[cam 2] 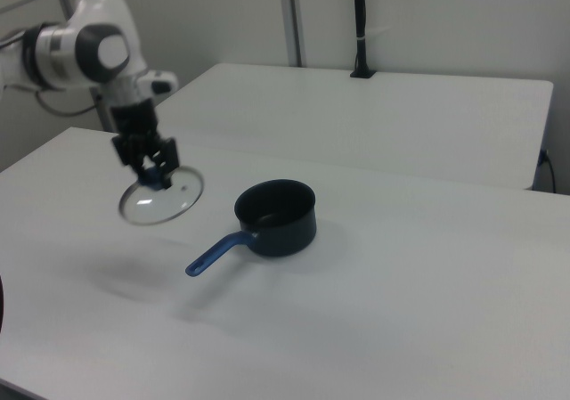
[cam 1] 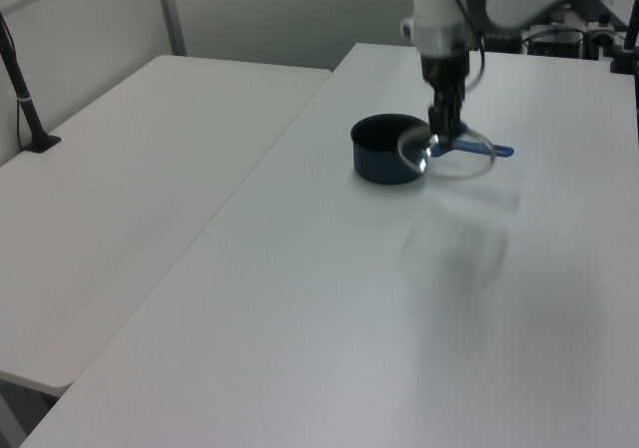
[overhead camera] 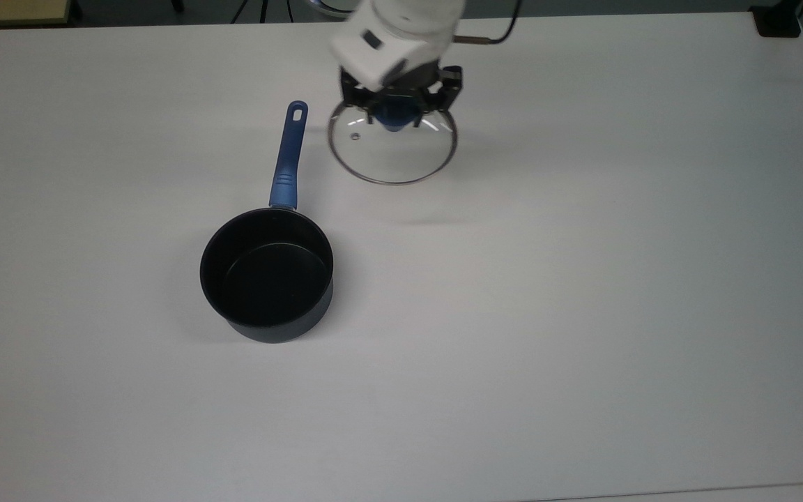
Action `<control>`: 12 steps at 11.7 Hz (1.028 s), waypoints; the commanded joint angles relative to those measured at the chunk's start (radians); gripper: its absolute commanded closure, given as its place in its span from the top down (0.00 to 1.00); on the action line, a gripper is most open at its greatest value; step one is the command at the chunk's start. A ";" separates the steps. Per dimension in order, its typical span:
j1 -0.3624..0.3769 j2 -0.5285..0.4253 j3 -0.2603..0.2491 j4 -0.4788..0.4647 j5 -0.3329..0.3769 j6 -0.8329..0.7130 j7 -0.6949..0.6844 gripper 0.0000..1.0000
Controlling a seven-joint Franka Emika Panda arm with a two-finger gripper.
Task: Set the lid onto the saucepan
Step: 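Lift the glass lid and carry it over the saucepan opening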
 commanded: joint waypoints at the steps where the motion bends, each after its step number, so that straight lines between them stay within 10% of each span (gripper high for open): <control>1: -0.028 0.132 -0.092 0.249 -0.016 -0.078 0.009 0.39; 6: -0.024 0.338 -0.204 0.493 -0.042 -0.045 0.033 0.39; 12: -0.015 0.450 -0.207 0.496 -0.048 0.098 0.187 0.39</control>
